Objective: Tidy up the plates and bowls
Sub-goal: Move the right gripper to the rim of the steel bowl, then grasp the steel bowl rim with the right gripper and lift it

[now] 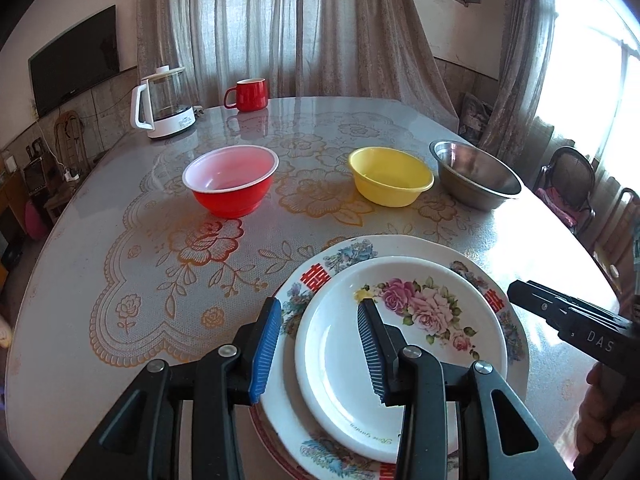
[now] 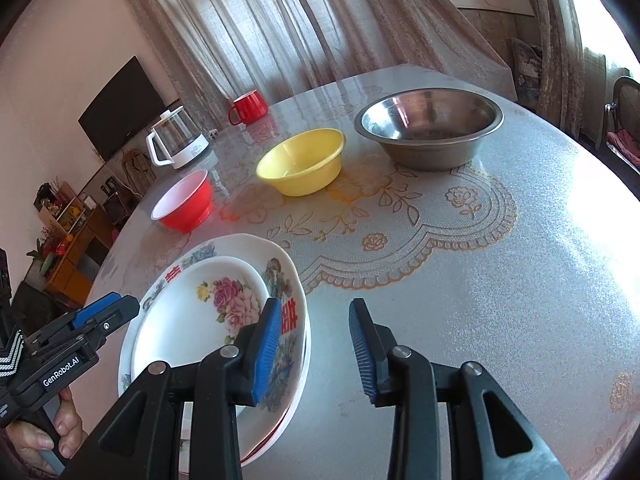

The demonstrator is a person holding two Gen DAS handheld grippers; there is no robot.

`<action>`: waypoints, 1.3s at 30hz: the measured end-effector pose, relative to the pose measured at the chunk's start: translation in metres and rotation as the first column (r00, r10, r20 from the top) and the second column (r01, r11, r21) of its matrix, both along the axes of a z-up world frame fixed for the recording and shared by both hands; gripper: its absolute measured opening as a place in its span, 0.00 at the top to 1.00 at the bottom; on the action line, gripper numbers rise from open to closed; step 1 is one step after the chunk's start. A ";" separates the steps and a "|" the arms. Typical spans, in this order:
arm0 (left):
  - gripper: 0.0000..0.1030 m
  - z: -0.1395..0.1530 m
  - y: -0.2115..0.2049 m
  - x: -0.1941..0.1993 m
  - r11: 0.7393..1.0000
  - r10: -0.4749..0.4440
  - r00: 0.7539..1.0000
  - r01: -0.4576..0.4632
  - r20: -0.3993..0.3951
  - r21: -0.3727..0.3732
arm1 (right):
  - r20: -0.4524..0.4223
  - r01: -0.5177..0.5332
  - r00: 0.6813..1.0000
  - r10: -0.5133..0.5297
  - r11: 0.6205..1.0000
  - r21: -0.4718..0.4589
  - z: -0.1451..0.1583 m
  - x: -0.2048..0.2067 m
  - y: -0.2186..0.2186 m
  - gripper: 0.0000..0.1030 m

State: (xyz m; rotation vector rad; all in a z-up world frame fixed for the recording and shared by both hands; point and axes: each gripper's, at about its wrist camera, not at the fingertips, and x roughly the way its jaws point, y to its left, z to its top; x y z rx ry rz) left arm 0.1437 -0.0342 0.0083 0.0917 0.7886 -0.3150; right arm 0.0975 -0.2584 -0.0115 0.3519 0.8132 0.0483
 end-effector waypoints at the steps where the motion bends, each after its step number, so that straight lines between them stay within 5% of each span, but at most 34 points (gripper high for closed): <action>1: 0.61 0.001 -0.004 0.001 1.000 -0.006 1.000 0.006 0.001 0.002 | 0.002 0.004 1.000 -0.004 1.000 -0.003 0.001 0.000 -0.002 0.66; 23: 0.57 -0.008 -0.054 0.011 0.994 -0.097 0.995 0.099 -0.036 0.036 | 0.018 0.220 0.975 -0.221 0.975 0.035 0.017 0.040 -0.090 0.64; 39: 0.57 -0.009 -0.070 0.037 0.995 -0.097 0.985 0.091 -0.144 -0.046 | 0.004 0.392 0.919 -0.393 0.917 0.082 0.014 0.092 -0.154 0.64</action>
